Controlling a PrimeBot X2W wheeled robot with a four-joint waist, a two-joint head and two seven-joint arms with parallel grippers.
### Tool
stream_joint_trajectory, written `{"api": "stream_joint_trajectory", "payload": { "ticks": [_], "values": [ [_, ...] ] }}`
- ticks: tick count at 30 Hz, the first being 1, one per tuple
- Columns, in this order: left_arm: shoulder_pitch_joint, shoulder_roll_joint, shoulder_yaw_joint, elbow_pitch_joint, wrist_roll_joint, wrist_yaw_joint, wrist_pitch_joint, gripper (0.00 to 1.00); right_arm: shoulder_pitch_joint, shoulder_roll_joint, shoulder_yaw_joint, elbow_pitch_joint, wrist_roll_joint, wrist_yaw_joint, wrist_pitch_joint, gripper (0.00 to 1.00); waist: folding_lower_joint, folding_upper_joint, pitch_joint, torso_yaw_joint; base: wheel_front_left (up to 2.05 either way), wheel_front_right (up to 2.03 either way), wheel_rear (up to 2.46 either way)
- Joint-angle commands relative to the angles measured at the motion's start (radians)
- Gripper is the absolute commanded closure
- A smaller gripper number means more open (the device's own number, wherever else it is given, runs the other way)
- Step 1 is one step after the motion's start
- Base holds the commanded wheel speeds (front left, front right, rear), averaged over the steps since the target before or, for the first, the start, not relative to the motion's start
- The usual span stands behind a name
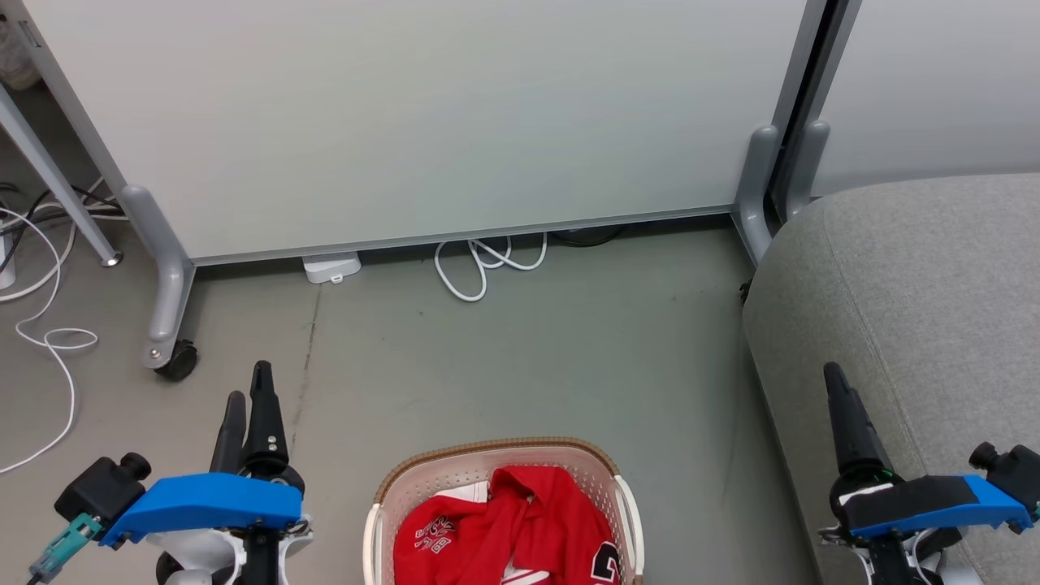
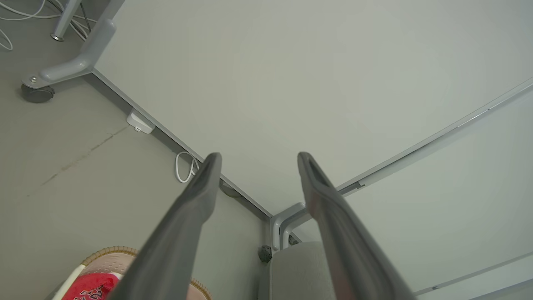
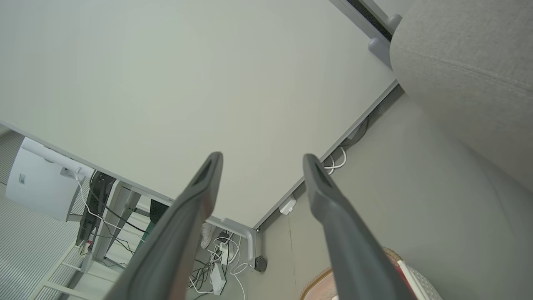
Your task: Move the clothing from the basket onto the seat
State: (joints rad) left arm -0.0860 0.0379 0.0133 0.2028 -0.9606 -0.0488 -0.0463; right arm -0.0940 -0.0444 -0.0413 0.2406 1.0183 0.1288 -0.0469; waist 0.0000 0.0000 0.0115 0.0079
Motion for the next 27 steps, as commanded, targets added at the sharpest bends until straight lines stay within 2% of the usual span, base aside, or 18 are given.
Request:
{"api": "stream_joint_trajectory", "payload": {
  "ticks": [1, 11, 27],
  "values": [
    [-0.03, 0.008, -0.011, -0.011, 0.047, 0.005, -0.011, 0.0, -0.027, -0.006, 0.004, -0.019, -0.042, 0.001, -0.012, 0.0, 0.0, 0.0, 0.0, 0.001, 0.0, 0.0, 0.0],
    [-0.039, 0.015, -0.058, 0.015, 0.223, 0.019, -0.044, 0.0, -0.028, -0.006, 0.024, -0.027, -0.209, 0.002, -0.045, 0.0, 0.0, 0.0, 0.004, 0.004, 0.0, 0.0, 0.0],
    [-0.05, 0.022, -0.106, 0.035, 0.403, 0.032, -0.089, 0.0, -0.031, -0.007, 0.047, -0.009, -0.389, 0.002, -0.09, 0.0, 0.0, 0.0, 0.004, 0.008, 0.0, 0.0, 0.0]
  ]
}}
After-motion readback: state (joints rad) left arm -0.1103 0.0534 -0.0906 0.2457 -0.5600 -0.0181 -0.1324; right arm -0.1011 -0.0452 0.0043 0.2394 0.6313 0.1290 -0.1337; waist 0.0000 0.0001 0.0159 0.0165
